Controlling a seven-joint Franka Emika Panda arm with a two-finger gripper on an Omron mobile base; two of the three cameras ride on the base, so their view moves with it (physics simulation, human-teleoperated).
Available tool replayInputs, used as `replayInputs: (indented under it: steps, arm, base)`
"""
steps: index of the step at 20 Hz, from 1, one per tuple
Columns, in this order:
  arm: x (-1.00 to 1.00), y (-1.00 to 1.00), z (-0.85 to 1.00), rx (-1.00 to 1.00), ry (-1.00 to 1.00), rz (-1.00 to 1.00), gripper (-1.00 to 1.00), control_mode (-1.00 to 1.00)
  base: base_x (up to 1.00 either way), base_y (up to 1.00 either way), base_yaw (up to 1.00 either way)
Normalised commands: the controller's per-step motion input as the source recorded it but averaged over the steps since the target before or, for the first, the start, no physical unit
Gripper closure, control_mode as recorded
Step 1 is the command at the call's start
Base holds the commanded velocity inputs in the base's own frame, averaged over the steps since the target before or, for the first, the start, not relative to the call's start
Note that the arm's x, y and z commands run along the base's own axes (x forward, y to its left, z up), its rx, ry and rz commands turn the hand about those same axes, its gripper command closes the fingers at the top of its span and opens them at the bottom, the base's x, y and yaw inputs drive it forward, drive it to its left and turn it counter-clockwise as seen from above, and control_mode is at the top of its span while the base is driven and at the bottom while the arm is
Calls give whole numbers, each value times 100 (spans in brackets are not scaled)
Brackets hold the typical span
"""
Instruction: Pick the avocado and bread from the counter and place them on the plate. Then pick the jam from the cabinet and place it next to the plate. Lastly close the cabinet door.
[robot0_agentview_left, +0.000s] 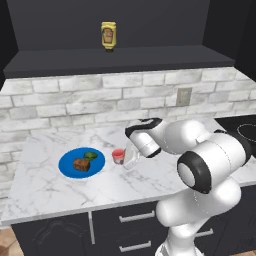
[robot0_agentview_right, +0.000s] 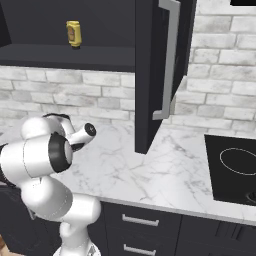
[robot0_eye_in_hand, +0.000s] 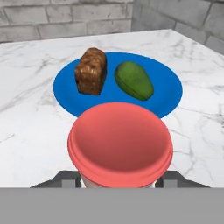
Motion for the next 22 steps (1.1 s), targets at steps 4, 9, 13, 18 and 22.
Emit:
replayInputs:
  steps: [4,9,13,18,22]
  arm:
    - [13,5,-7,0,0,0,100,-100]
    - [13,5,-9,0,0,0,100,-100]
    - [12,3,-16,0,0,0,100,-100]
    - [12,4,-25,0,0,0,100,-100]
    - [12,6,-22,0,0,0,100,-100]
  base:
    - [0,0,0]
    - [0,0,0]
    - [0,0,0]
    - [0,0,0]
    - [0,0,0]
